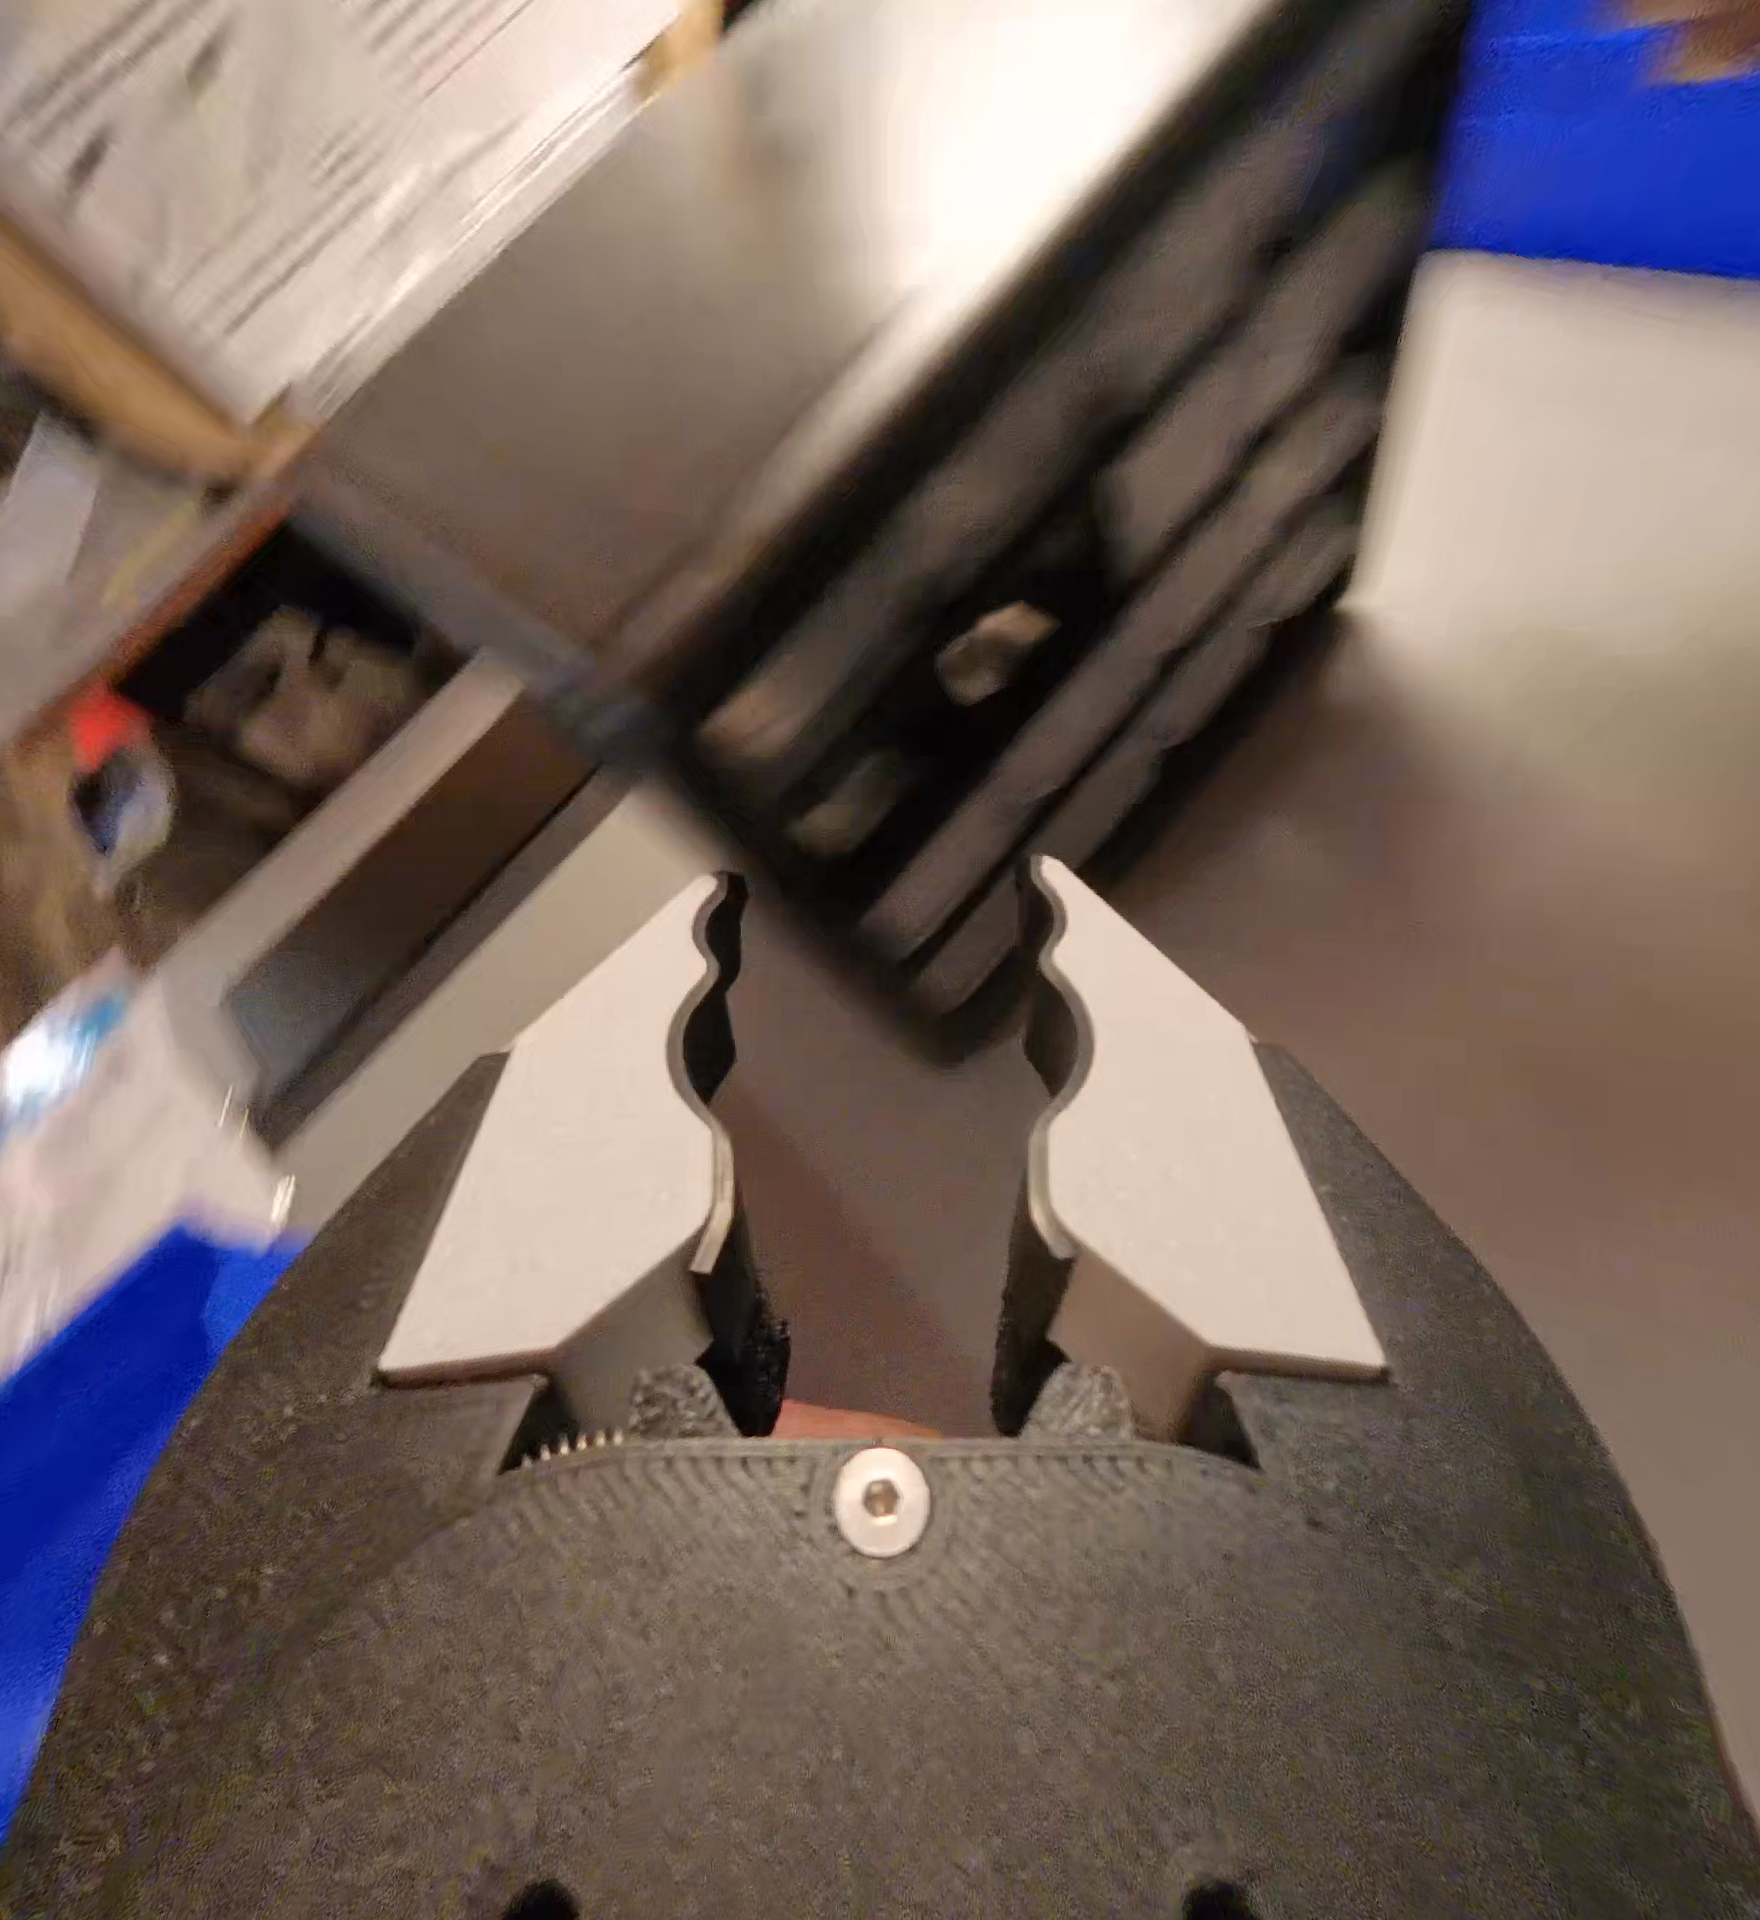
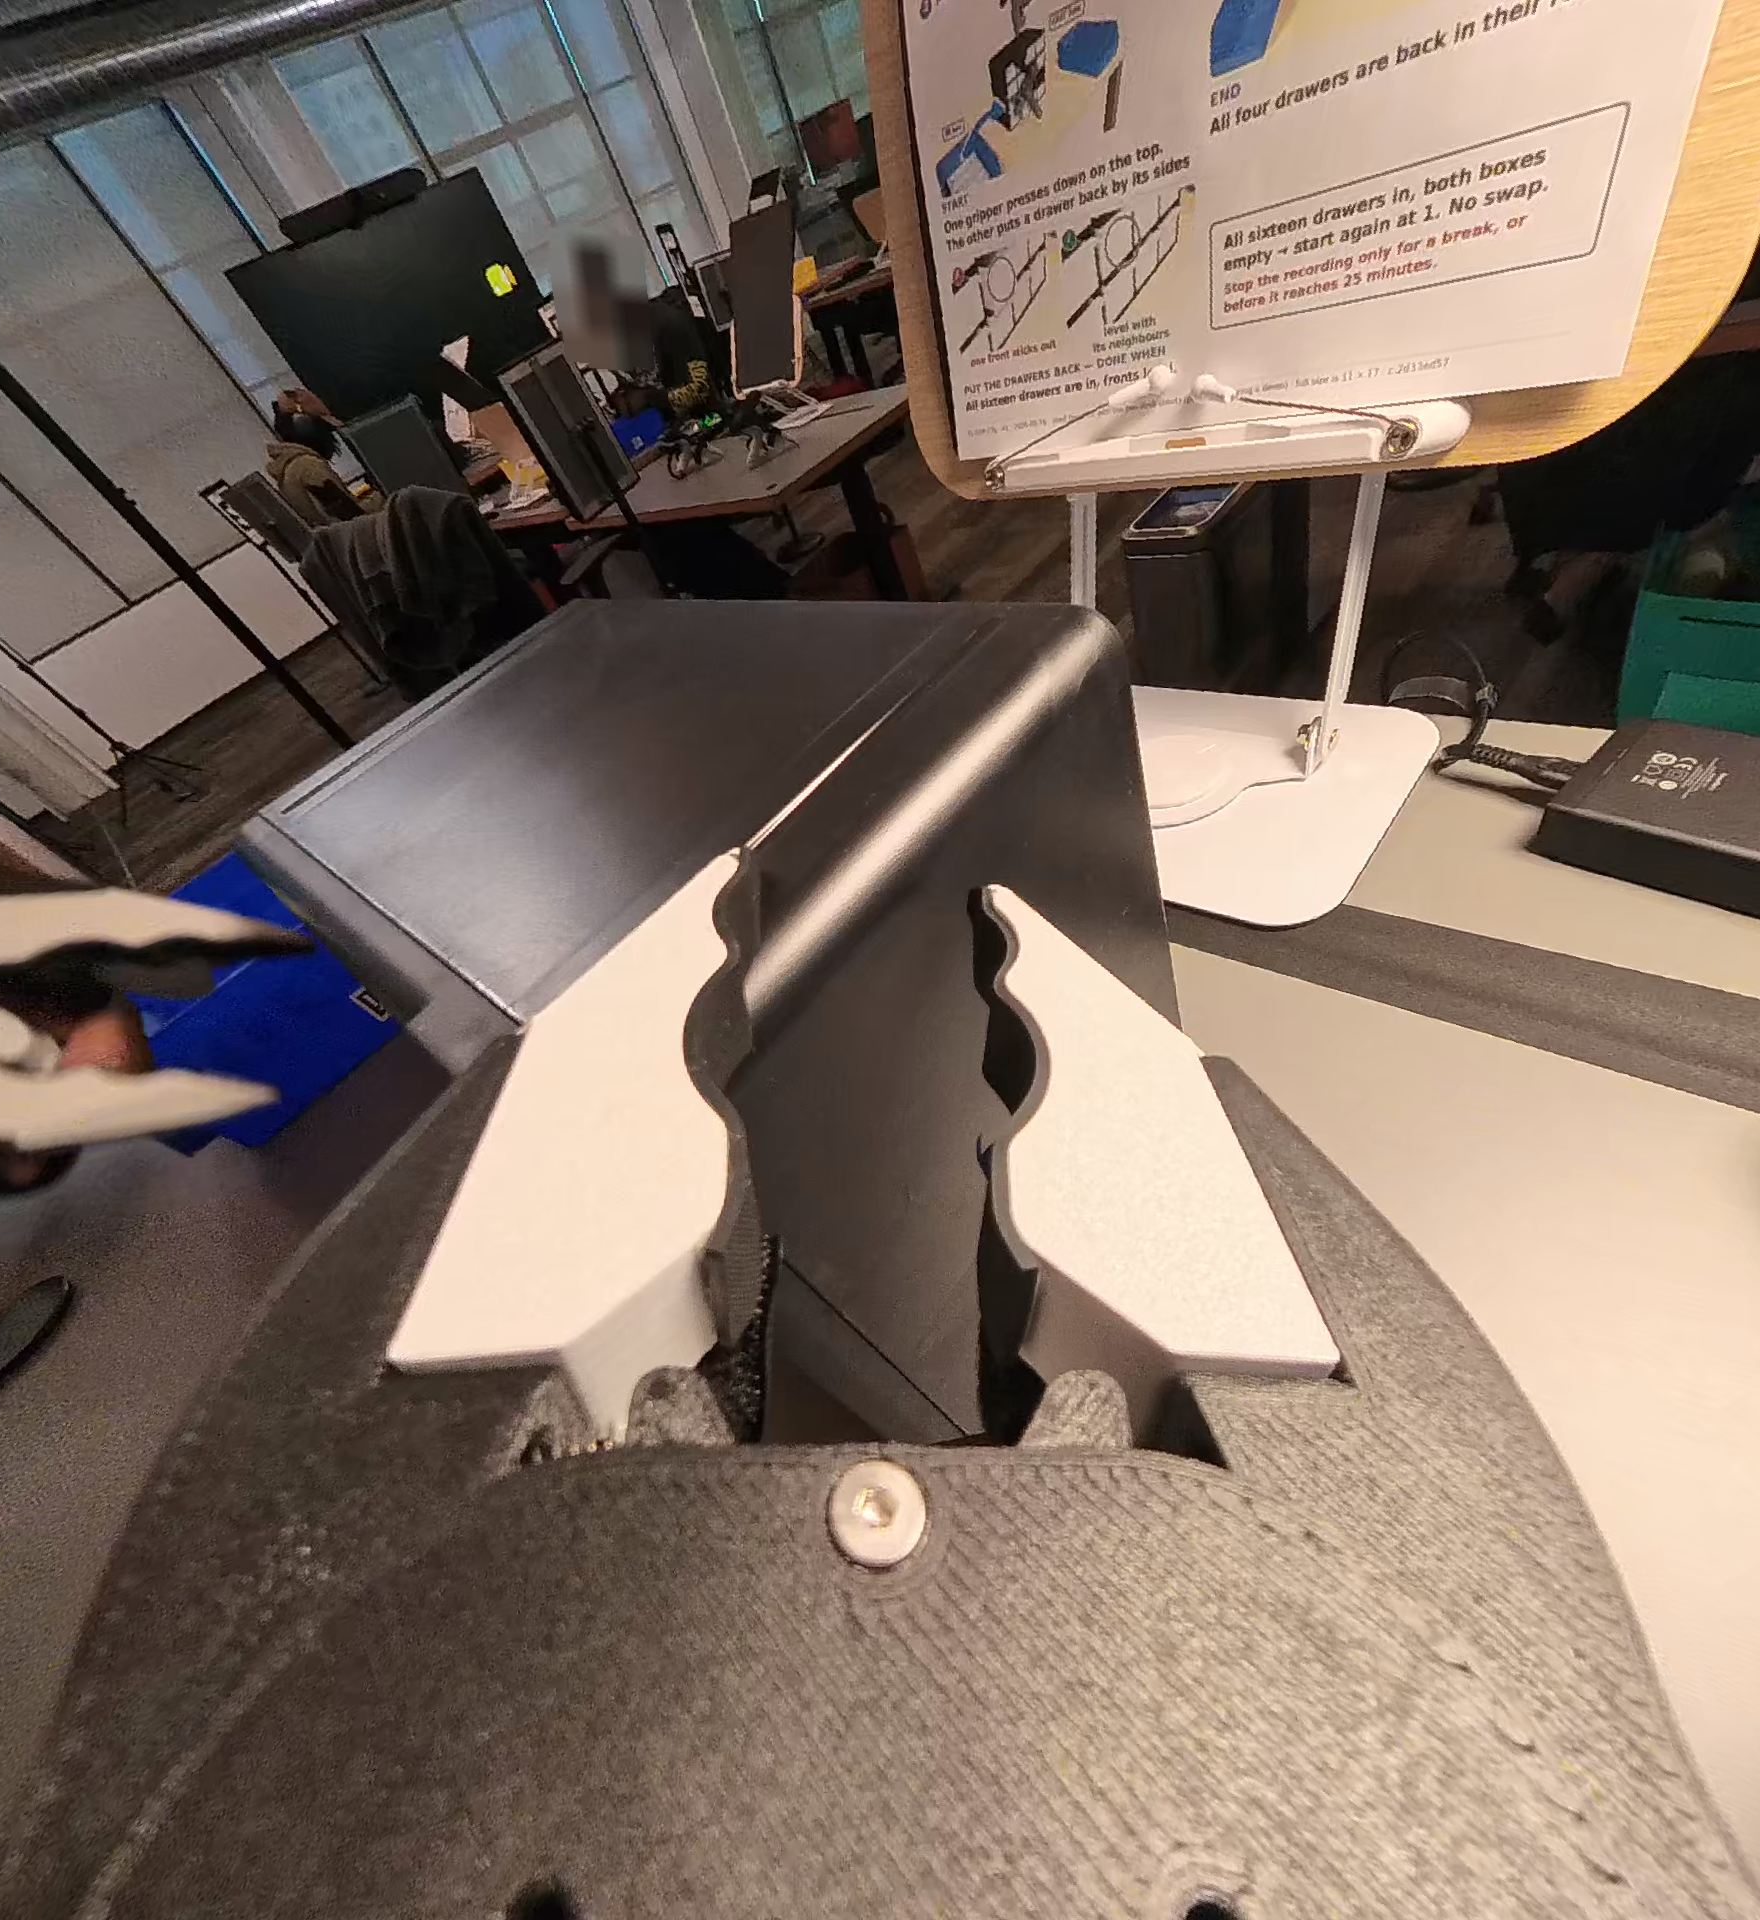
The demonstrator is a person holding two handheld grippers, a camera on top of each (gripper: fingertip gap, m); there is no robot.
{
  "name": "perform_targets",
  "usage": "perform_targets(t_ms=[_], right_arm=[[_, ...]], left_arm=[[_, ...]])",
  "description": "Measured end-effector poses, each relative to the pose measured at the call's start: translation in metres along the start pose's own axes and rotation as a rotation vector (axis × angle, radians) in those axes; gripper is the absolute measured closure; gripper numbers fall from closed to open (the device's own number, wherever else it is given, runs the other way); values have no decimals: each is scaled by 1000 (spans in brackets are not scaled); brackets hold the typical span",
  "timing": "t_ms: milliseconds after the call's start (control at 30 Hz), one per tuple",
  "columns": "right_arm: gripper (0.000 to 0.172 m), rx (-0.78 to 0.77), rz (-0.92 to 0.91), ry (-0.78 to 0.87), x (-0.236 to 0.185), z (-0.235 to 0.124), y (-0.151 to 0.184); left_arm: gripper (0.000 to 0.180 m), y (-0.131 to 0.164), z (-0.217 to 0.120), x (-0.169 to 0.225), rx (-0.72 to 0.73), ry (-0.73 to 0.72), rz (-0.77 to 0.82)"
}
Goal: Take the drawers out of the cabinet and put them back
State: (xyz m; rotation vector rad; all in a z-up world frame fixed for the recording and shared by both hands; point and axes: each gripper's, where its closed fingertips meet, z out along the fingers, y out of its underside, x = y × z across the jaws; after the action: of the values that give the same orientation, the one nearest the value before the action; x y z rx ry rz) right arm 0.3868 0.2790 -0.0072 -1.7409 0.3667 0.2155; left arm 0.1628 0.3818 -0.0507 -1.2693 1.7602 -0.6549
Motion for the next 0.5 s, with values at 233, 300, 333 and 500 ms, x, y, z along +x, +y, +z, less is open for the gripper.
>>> perform_targets(t_ms=[233, 300, 333, 500], right_arm=[[128, 0, -4, 4, 0, 0, 0], [128, 0, -9, 8, 0, 0, 0], [128, 0, -10, 9, 0, 0, 0], [129, 2, -3, 2, 0, 0, 0]], left_arm=[[110, 155, -106, -189, -200, -472, -784], [108, 207, -121, -211, -212, -540, -986], [108, 229, -122, -216, -218, -548, -1070], [108, 291, -94, -209, -297, -508, -1239]])
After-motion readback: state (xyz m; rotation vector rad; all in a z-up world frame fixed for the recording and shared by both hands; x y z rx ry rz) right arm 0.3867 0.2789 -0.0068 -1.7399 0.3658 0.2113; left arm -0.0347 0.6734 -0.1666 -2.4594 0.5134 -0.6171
